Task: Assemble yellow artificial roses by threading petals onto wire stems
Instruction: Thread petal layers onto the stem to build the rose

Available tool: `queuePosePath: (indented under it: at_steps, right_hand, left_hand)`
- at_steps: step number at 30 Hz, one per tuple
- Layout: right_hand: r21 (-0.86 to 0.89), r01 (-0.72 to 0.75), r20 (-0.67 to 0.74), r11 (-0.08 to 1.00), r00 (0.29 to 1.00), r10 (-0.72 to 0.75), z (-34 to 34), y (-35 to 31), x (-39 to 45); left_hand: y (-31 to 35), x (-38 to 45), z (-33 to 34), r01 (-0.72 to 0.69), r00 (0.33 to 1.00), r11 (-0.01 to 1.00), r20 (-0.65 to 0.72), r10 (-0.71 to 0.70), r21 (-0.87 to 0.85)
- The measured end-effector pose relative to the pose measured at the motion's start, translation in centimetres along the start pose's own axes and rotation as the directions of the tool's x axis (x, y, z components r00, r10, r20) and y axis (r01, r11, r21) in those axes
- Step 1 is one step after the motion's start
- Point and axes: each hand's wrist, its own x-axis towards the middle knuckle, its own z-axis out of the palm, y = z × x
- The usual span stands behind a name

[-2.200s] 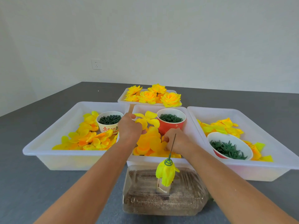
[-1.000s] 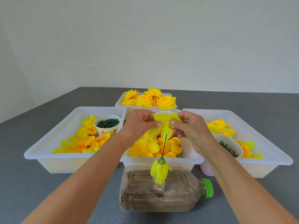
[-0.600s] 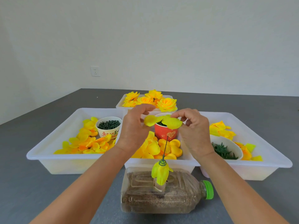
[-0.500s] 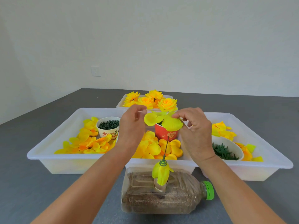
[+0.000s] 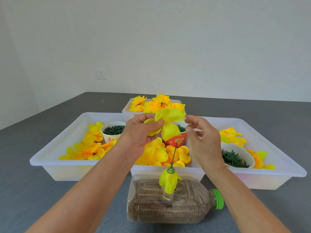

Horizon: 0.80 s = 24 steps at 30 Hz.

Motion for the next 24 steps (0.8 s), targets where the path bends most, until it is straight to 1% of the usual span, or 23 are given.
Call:
queuePosePath:
  at_steps: [1, 2, 3, 4, 5, 6, 7, 9, 11, 12, 14, 15, 17, 19, 20, 21, 23, 24]
  right_hand:
    - [0.194, -0.204, 0.058, 0.959, 0.979, 0.197, -0.1, -0.2, 0.3]
    - [0.374, -0.373, 0.164, 0.849, 0.928, 0.335, -0.2, -0.5, 0.6]
    - [0.492, -0.483, 0.279, 0.724, 0.876, 0.394, -0.3, -0.7, 0.9]
    - [0.544, -0.539, 0.369, 0.643, 0.842, 0.394, -0.5, -0.9, 1.2]
    - [0.547, -0.560, 0.433, 0.622, 0.825, 0.362, -0.6, -1.2, 1.4]
    - [0.546, -0.556, 0.469, 0.627, 0.823, 0.321, -0.5, -1.7, 1.5]
    - [0.547, -0.539, 0.475, 0.641, 0.830, 0.293, -0.3, -2.1, 1.4]
    - [0.533, -0.512, 0.419, 0.674, 0.852, 0.315, 0.1, -2.5, 1.4]
    - [0.511, -0.485, 0.317, 0.709, 0.874, 0.369, 0.2, -2.8, 1.5]
    - [0.494, -0.459, 0.272, 0.738, 0.888, 0.370, 0.2, -2.8, 1.5]
    - [0.427, -0.371, 0.195, 0.825, 0.928, 0.317, 0.1, -2.9, 1.4]
    - [0.403, -0.323, 0.178, 0.856, 0.945, 0.273, 0.1, -3.0, 1.3]
    - [0.381, -0.257, 0.175, 0.888, 0.963, 0.204, 0.2, -3.3, 1.0]
    - [0.363, -0.224, 0.182, 0.905, 0.969, 0.166, 0.3, -3.6, 0.8]
    - [0.383, -0.241, 0.208, 0.892, 0.963, 0.171, 0.4, -3.8, 0.8]
    - [0.429, -0.300, 0.258, 0.852, 0.945, 0.203, 0.4, -3.9, 0.8]
    - [0.482, -0.454, 0.371, 0.749, 0.881, 0.294, 0.4, -4.0, 0.8]
    - [0.463, -0.499, 0.402, 0.733, 0.855, 0.328, 0.4, -4.2, 0.7]
  left_hand:
    - [0.0, 0.0, 0.0, -0.014, 1.000, 1.000, 0.019, 0.014, -0.018]
    - [-0.1, 0.1, 0.0, -0.024, 0.999, 0.999, 0.037, 0.025, -0.041]
    - [-0.1, 0.1, 0.1, -0.026, 0.998, 0.998, 0.053, 0.030, -0.065]
    - [-0.2, 0.1, 0.2, -0.025, 0.997, 0.996, 0.067, 0.031, -0.080]
    - [-0.2, 0.1, 0.2, -0.023, 0.997, 0.997, 0.078, 0.029, -0.076]
    - [-0.3, 0.1, 0.3, -0.025, 0.996, 0.998, 0.085, 0.029, -0.053]
    - [-0.4, 0.1, 0.3, -0.030, 0.995, 0.999, 0.091, 0.032, -0.025]
    - [-0.4, 0.0, 0.4, -0.035, 0.995, 0.999, 0.095, 0.034, 0.005]
    - [-0.3, -0.1, 0.3, -0.053, 0.995, 0.998, 0.092, 0.050, 0.035]
    - [-0.2, -0.2, 0.2, -0.080, 0.992, 0.995, 0.098, 0.073, 0.067]
    - [0.1, -0.5, 0.0, -0.159, 0.982, 0.975, 0.126, 0.140, 0.158]
    - [0.1, -0.5, 0.0, -0.202, 0.975, 0.958, 0.137, 0.177, 0.202]
    - [0.3, -0.9, 0.1, -0.269, 0.962, 0.926, 0.119, 0.245, 0.265]
    - [0.5, -1.1, 0.3, -0.308, 0.951, 0.898, 0.067, 0.303, 0.314]
    - [0.6, -1.2, 0.4, -0.317, 0.946, 0.893, 0.046, 0.320, 0.320]
    - [0.6, -1.2, 0.4, -0.323, 0.943, 0.894, 0.031, 0.331, 0.311]
    - [0.8, -1.3, 0.3, -0.322, 0.943, 0.906, 0.009, 0.333, 0.273]
    - [0.9, -1.4, 0.3, -0.314, 0.946, 0.914, 0.000, 0.325, 0.257]
